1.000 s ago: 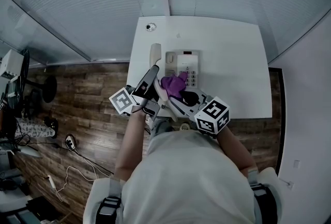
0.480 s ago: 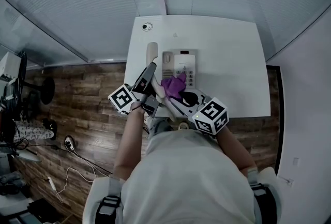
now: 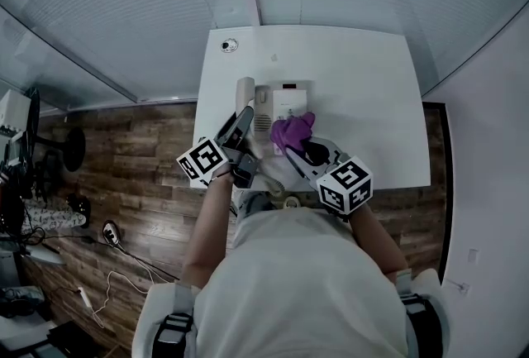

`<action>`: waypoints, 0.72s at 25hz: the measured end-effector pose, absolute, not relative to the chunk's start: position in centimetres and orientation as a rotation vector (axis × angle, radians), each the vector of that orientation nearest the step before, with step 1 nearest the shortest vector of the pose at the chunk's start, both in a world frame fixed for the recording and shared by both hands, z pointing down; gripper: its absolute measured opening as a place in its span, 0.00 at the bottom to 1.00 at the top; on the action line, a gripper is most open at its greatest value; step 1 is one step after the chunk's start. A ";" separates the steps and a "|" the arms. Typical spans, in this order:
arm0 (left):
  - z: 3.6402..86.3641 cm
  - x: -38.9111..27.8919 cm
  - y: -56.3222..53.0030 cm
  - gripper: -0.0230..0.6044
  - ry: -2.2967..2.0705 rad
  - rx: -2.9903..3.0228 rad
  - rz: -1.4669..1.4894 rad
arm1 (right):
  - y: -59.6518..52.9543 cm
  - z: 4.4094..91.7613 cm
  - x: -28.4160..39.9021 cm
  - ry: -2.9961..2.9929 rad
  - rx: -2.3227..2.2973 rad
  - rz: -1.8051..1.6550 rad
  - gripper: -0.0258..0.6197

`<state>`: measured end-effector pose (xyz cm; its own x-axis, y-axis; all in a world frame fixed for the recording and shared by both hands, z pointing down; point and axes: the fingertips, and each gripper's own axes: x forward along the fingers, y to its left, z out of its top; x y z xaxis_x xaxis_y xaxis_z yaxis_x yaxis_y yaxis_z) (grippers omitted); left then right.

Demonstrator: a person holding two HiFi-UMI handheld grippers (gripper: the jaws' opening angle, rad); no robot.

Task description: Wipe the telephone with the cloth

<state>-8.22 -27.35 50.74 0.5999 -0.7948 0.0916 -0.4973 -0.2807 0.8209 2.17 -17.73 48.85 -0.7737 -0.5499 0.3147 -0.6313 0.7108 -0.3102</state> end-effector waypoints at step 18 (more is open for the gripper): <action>57.8 -5.6 -28.8 0.39 -1.306 1.961 0.054 | -18.2 49.2 4.7 -2.714 0.969 0.625 0.19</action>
